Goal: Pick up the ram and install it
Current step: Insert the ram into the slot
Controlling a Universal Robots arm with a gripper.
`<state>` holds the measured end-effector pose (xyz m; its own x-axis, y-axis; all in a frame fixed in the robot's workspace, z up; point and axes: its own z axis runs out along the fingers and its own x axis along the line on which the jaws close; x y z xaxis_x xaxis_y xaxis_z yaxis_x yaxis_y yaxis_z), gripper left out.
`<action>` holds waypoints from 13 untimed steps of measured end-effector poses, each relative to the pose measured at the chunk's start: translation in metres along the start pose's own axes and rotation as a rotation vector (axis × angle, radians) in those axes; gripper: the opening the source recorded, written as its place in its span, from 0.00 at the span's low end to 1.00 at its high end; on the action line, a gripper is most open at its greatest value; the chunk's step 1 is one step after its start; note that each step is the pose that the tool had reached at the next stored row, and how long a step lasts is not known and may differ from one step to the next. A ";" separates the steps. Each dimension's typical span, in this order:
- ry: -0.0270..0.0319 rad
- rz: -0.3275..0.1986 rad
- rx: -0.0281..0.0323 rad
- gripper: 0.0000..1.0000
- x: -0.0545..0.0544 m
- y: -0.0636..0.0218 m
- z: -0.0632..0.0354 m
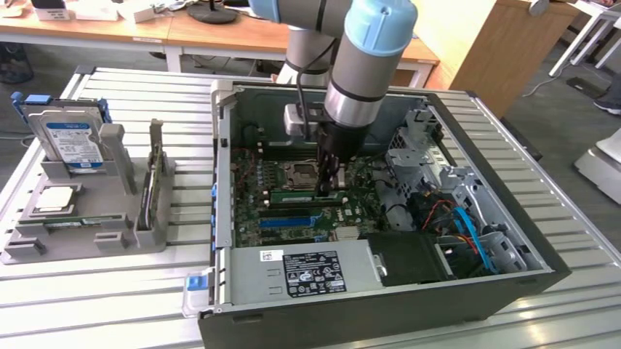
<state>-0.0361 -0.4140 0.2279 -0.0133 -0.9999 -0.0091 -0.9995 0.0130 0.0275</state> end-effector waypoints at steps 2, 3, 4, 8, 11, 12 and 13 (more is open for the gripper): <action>0.0000 0.000 0.0000 0.11 0.000 0.0000 0.0008; 0.0001 0.001 -0.0001 0.11 0.000 0.0000 0.0011; 0.0002 0.001 0.0000 0.11 0.000 0.0000 0.0013; 0.0001 0.001 -0.0001 0.11 0.000 0.0000 0.0017; -0.0002 0.001 0.0001 0.11 0.000 -0.0001 0.0021; -0.0002 0.001 0.0001 0.11 0.000 0.0000 0.0021; 0.0000 0.001 0.0000 0.11 0.000 -0.0001 0.0021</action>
<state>-0.0361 -0.4140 0.2258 -0.0145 -0.9999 -0.0091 -0.9995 0.0142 0.0275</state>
